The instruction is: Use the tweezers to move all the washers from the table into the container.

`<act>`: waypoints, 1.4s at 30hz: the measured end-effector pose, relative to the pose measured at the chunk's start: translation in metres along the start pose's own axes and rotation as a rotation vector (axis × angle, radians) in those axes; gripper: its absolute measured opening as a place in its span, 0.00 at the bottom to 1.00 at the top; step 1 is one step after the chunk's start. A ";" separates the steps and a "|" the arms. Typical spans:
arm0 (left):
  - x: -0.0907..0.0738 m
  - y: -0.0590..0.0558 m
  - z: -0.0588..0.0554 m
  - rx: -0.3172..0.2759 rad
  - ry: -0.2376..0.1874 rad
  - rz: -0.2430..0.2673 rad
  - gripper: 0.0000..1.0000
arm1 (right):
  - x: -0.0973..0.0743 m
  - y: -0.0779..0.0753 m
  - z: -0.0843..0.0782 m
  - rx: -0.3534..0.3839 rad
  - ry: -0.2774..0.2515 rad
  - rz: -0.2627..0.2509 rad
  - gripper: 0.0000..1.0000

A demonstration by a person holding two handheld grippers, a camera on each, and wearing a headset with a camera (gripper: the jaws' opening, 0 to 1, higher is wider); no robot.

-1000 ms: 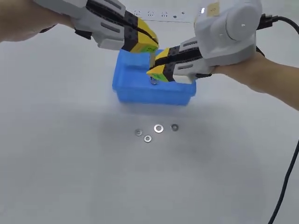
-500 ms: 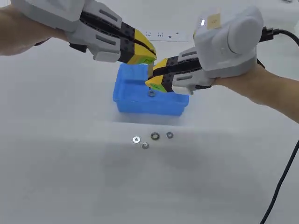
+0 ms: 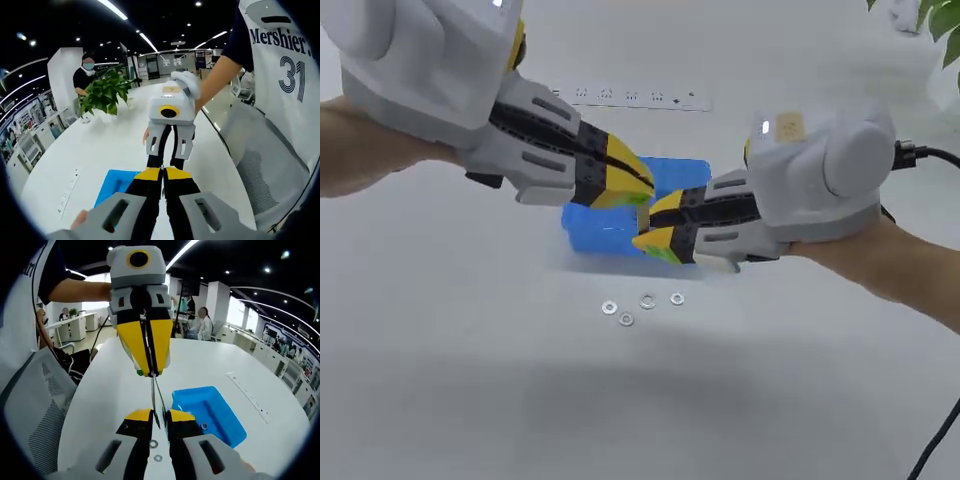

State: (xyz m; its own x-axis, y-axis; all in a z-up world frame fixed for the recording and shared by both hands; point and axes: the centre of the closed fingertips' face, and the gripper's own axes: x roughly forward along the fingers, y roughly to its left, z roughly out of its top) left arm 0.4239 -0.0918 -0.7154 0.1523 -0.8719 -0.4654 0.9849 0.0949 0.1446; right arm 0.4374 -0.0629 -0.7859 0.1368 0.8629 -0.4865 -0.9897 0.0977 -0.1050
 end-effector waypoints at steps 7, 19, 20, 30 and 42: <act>0.003 -0.013 -0.015 -0.022 0.000 -0.005 0.05 | 0.007 0.018 -0.008 0.020 0.013 0.021 0.13; 0.009 -0.035 -0.036 -0.104 0.005 -0.007 0.05 | 0.024 0.044 -0.031 0.007 0.050 0.082 0.13; 0.009 -0.036 -0.038 -0.106 0.005 -0.007 0.05 | 0.025 0.045 -0.033 0.007 0.054 0.085 0.13; 0.011 -0.036 -0.054 -0.124 0.024 0.001 0.05 | 0.030 0.043 -0.042 0.023 0.059 0.078 0.13; 0.017 -0.036 -0.057 -0.131 0.025 0.006 0.05 | 0.032 0.040 -0.048 0.045 0.058 0.083 0.14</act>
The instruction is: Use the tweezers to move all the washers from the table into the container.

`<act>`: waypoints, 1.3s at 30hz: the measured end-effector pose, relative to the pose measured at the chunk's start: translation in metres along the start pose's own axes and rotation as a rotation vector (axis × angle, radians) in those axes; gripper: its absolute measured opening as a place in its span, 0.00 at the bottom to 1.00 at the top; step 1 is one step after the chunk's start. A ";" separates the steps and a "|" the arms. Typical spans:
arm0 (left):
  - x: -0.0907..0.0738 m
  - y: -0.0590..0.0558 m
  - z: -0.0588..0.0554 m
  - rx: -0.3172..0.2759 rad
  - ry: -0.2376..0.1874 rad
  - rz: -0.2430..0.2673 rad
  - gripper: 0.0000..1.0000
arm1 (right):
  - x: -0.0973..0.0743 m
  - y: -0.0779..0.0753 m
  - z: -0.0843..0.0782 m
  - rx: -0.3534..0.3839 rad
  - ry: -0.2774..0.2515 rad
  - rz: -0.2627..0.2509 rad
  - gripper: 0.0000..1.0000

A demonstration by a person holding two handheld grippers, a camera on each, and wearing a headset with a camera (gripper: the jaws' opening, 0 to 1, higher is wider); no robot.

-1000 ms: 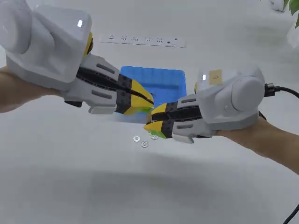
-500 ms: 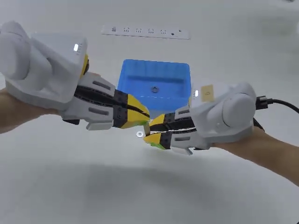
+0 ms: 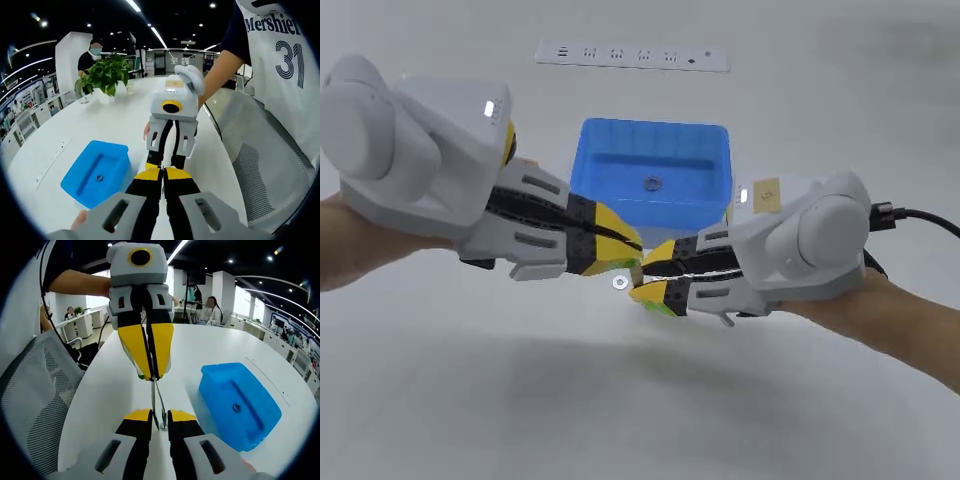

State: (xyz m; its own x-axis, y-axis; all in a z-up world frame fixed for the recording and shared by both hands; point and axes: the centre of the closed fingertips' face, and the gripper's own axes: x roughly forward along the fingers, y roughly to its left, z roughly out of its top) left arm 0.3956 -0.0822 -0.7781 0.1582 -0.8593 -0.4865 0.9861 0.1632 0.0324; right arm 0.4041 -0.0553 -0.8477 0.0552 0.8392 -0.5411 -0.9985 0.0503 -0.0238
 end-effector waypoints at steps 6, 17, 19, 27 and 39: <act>-0.001 -0.001 -0.001 -0.001 0.008 -0.003 0.05 | 0.002 0.002 0.000 0.004 -0.002 0.008 0.14; -0.002 0.000 -0.003 0.016 0.016 0.010 0.05 | 0.002 0.003 0.002 0.004 -0.003 0.008 0.14; -0.002 0.000 -0.003 0.011 0.016 0.009 0.05 | 0.002 0.003 0.002 0.006 -0.002 0.008 0.14; -0.002 0.003 -0.004 0.002 0.008 0.013 0.05 | 0.002 0.004 -0.001 0.002 0.008 0.013 0.14; 0.000 0.001 -0.004 -0.008 0.007 -0.003 0.05 | 0.001 0.005 -0.003 -0.021 0.015 0.035 0.11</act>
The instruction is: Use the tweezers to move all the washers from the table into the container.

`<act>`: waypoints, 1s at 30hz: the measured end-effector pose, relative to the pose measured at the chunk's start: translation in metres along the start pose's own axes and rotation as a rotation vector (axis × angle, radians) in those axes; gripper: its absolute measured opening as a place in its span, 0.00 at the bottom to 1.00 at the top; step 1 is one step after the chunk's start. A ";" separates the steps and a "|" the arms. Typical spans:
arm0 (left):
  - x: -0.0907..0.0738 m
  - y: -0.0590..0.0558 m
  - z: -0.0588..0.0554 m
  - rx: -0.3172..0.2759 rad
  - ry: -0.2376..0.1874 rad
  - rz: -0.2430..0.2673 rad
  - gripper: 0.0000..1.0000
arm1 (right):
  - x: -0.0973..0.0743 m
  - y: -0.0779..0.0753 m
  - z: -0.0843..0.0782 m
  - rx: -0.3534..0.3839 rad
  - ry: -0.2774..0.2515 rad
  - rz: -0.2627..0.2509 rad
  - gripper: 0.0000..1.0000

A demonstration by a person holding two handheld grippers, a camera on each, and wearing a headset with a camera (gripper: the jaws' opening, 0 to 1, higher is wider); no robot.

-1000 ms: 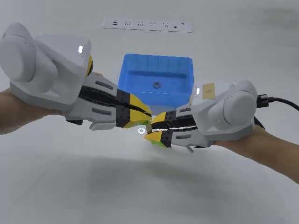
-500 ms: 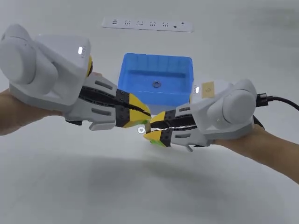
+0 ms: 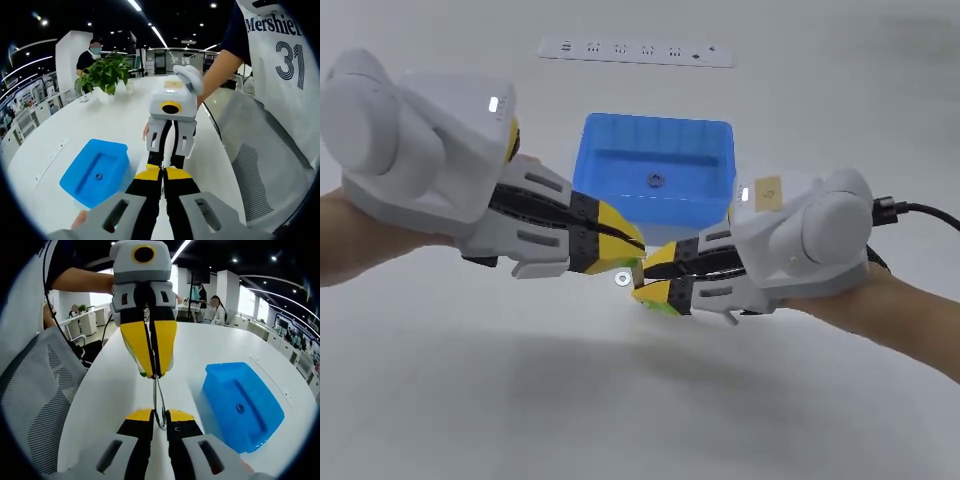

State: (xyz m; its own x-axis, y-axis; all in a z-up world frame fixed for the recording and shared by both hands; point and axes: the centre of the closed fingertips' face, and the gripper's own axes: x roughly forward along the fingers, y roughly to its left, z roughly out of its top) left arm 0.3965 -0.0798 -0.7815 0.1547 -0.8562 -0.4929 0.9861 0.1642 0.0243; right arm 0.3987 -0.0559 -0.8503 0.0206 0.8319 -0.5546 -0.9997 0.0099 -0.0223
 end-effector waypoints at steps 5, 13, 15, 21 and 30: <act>0.000 -0.002 0.000 0.004 0.007 -0.004 0.05 | 0.000 0.001 0.000 -0.006 0.009 0.000 0.11; -0.006 -0.004 0.006 0.028 0.013 0.002 0.05 | -0.004 0.002 0.008 -0.017 0.001 -0.003 0.10; -0.007 -0.003 0.008 0.033 0.012 0.004 0.05 | -0.006 0.001 0.010 -0.020 -0.002 -0.006 0.10; -0.014 -0.002 0.019 0.049 -0.003 0.010 0.05 | -0.014 -0.002 0.021 -0.038 -0.017 -0.028 0.10; -0.025 0.010 0.048 0.105 -0.032 0.019 0.05 | -0.034 -0.020 0.044 -0.062 -0.060 -0.083 0.10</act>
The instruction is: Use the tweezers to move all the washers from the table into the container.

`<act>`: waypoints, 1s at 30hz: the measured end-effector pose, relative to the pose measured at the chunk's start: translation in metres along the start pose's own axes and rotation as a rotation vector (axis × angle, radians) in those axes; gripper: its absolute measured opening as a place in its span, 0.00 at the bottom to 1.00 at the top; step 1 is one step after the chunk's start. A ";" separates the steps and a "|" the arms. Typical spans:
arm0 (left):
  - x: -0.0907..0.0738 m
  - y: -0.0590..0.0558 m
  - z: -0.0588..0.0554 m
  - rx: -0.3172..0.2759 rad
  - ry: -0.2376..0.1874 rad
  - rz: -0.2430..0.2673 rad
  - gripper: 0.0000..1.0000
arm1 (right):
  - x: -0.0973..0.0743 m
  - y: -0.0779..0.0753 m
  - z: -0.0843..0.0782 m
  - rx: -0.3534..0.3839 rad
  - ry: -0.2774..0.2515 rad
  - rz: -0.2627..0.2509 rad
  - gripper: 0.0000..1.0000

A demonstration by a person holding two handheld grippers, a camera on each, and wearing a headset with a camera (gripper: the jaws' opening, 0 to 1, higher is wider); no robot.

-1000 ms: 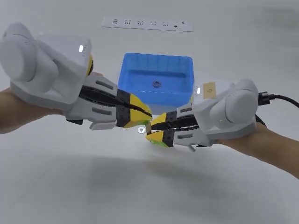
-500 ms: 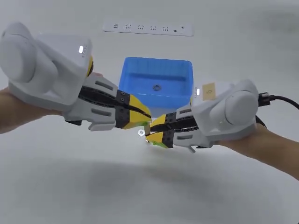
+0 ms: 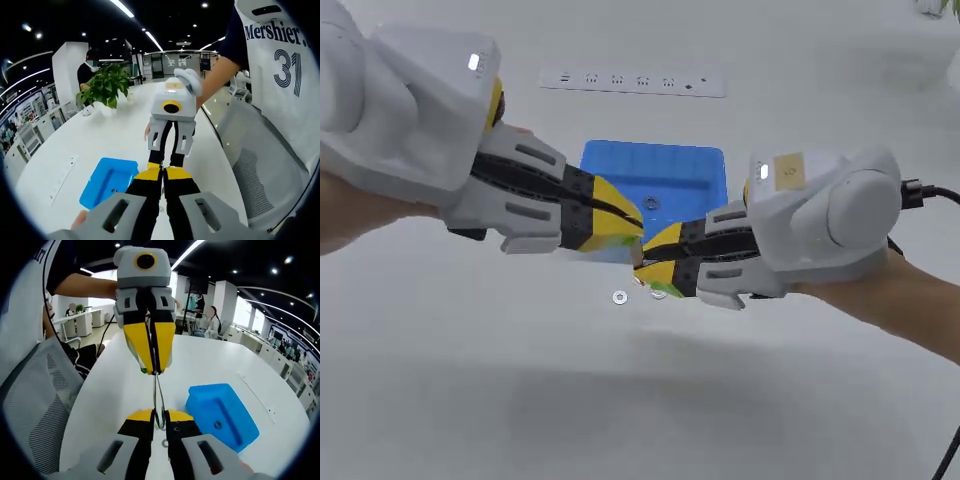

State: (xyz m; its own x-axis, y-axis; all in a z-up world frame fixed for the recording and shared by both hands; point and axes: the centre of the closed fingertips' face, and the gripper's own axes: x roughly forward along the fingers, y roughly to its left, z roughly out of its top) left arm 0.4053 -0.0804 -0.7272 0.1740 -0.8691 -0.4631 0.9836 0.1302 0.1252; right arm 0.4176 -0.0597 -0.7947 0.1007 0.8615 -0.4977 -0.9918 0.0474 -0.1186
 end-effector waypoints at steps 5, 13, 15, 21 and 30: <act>-0.003 0.010 0.014 0.046 -0.003 -0.008 0.05 | -0.008 -0.013 0.012 -0.026 -0.016 -0.031 0.10; -0.007 0.030 0.031 0.108 -0.007 -0.010 0.05 | -0.016 -0.037 0.028 -0.063 -0.034 -0.070 0.10; -0.006 0.036 0.032 0.119 -0.003 -0.009 0.05 | -0.016 -0.044 0.029 -0.068 -0.035 -0.077 0.10; -0.003 0.054 0.032 0.137 -0.004 -0.004 0.05 | -0.013 -0.064 0.028 -0.061 -0.040 -0.097 0.10; 0.005 0.081 0.018 0.131 -0.001 0.003 0.05 | -0.001 -0.089 0.018 -0.045 -0.038 -0.110 0.10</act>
State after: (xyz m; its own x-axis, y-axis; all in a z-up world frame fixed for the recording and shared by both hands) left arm 0.4847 -0.0828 -0.7038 0.1768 -0.8693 -0.4616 0.9683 0.0695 0.2401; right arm 0.5039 -0.0555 -0.7681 0.2046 0.8710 -0.4467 -0.9703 0.1204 -0.2097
